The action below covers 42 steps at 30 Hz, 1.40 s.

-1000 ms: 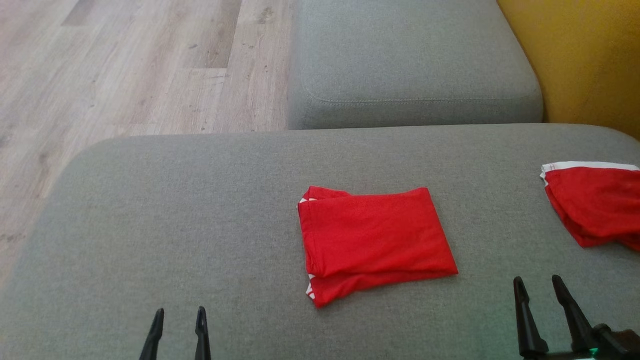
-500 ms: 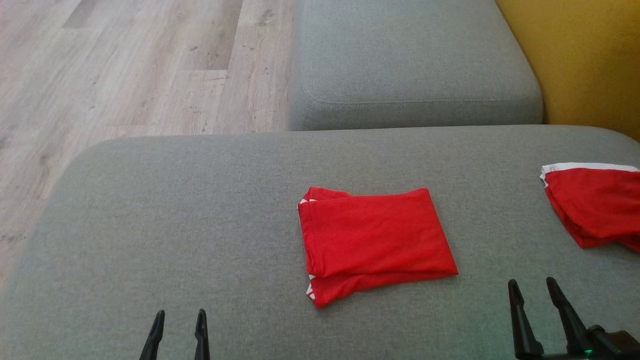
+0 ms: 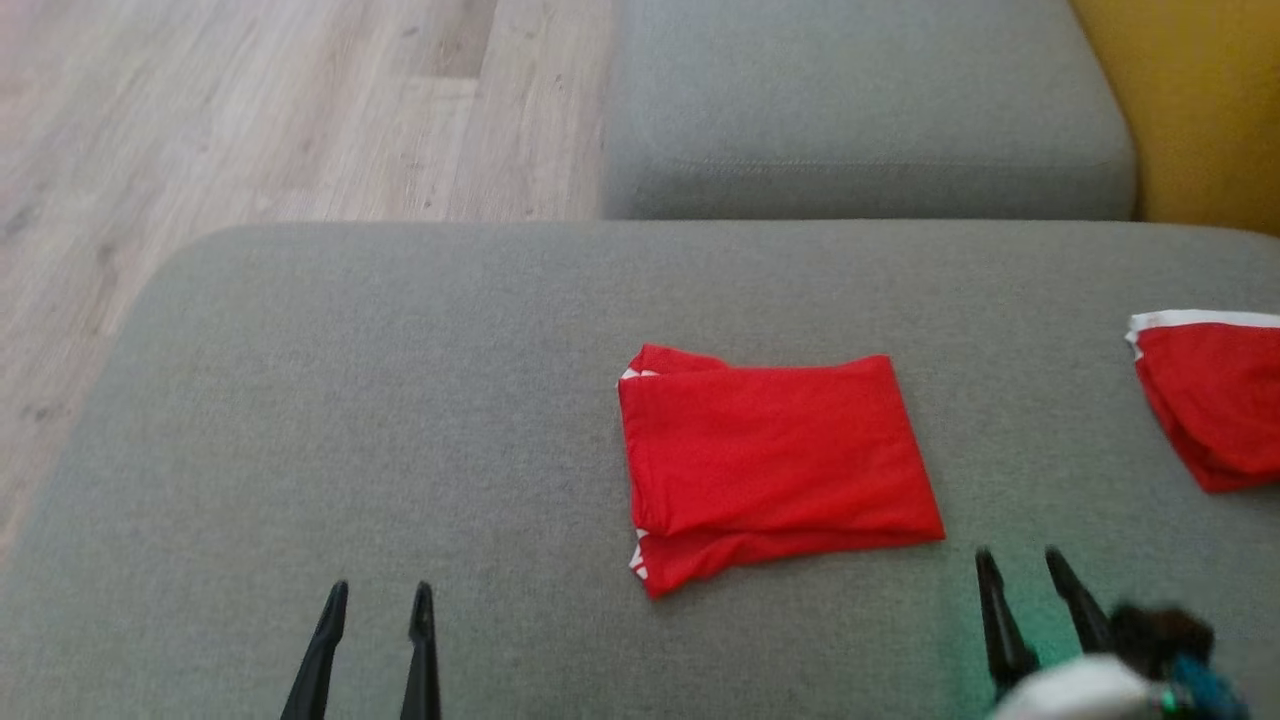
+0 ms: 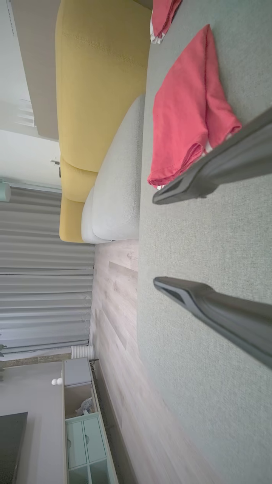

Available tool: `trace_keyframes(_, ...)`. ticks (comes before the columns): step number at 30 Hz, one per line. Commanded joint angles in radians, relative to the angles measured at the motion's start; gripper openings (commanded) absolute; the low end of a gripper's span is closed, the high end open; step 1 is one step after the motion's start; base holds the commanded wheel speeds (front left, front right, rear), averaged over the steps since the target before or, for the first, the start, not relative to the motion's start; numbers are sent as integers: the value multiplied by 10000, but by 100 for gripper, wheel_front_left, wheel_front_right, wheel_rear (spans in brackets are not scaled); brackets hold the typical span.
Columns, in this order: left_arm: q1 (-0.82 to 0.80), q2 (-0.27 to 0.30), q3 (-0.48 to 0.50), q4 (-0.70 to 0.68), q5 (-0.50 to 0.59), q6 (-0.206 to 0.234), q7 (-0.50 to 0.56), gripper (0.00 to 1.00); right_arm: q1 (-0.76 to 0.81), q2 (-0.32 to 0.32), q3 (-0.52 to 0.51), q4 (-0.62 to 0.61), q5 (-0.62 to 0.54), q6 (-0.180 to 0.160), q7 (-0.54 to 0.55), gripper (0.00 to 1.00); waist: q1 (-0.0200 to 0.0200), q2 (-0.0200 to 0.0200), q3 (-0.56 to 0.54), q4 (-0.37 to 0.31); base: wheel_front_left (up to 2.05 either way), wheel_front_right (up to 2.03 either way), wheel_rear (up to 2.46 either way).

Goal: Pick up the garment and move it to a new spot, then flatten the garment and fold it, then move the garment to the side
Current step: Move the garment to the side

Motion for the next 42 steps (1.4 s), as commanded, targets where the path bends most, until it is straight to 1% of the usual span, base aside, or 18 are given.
trace_keyframes(1, -638, -116, 127, -445, 102, 61, -65, 100, -1328, -61, 289, 325, 467, 65, 91, 100, 0, 0, 265, 162, 0, 0, 0)
trace_keyframes(5, -813, -117, -95, -607, 157, 159, -65, 100, -2947, -108, 223, 1764, 918, 65, 1102, 100, 0, 0, 602, 305, 0, 0, 0)
trace_keyframes(6, -927, -117, -190, -691, 210, 189, -65, 100, -3696, -100, 230, 2474, 1028, 65, 1584, 100, 0, 0, 731, 400, 0, 0, 0)
trace_keyframes(7, -977, -117, -216, -742, 214, 220, -65, 100, -4053, -100, 282, 2811, 1073, 65, 1775, 100, 0, 0, 790, 435, 0, 0, 0)
trace_keyframes(11, -1192, -117, -333, -846, 149, 294, -65, 100, -5265, -98, 554, 4170, 1338, 65, 2363, 100, 0, 0, 1145, 564, 0, 0, 0)
trace_keyframes(15, -1461, -117, -500, -865, 173, 293, -65, 100, -5927, -16, 902, 5482, 1731, 65, 2697, 100, 0, 0, 1478, 696, 0, 0, 0)
trace_keyframes(16, -1513, -117, -520, -870, 167, 312, -65, 100, -6037, 57, 1040, 5657, 1971, 65, 2756, 28, 0, 0, 1573, 699, 0, 0, 0)
trace_keyframes(17, -1558, -117, -533, -870, 159, 334, -65, 100, -6126, 131, 1222, 5711, 2244, 65, 2737, 0, 0, 0, 1665, 686, 0, 0, 0)
trace_keyframes(18, -1595, -117, -538, -867, 153, 353, -65, 100, -6202, 173, 1354, 5714, 2535, 65, 2643, 0, 0, 0, 1749, 648, 0, 0, 0)
trace_keyframes(19, -1595, -117, -538, -867, 153, 353, -65, 100, -6202, 173, 1354, 5714, 2535, 65, 2643, 0, 0, 0, 1749, 648, 0, 0, 0)
trace_keyframes(21, -1649, -117, -528, -883, 133, 403, -65, 100, -6388, 84, 1561, 5697, 2834, 65, 2225, 0, 0, 0, 1924, 476, 0, 0, 0)
trace_keyframes(23, -1712, -117, -516, -968, 77, 469, -65, 100, -6632, -136, 1924, 5653, 2871, 65, 1876, 0, 0, 0, 2134, 183, 0, 0, 0)
trace_keyframes(26, -1899, -118, -593, -1210, 40, 501, -65, 100, -7134, -731, 2317, 5515, 2835, 65, 1403, 0, 0, 0, 2487, -329, 0, 0, 0)
trace_keyframes(29, -2176, -118, -635, -1380, 1, 581, -65, 100, -7721, -1509, 2597, 5265, 2834, 65, 1265, 0, 0, 0, 2937, -868, 0, 0, 0)
trace_keyframes(33, -2690, -118, -651, -1470, 2, 622, -65, 100, -8451, -2909, 2653, 4782, 2777, 65, 1292, 0, 0, 0, 3648, -1457, 0, 0, 0)
trace_keyframes(37, -3169, -118, -632, -1452, 92, 561, -65, 100, -8870, -4363, 2300, 4394, 2572, 65, 1369, 0, 0, 0, 4206, -1835, 0, 0, 0)
trace_keyframes(42, -3606, -118, -609, -1309, 232, 409, -65, 100, -8986, -5648, 1563, 4136, 2376, 65, 1679, 0, 0, 0, 4638, -2038, 0, 0, 0)
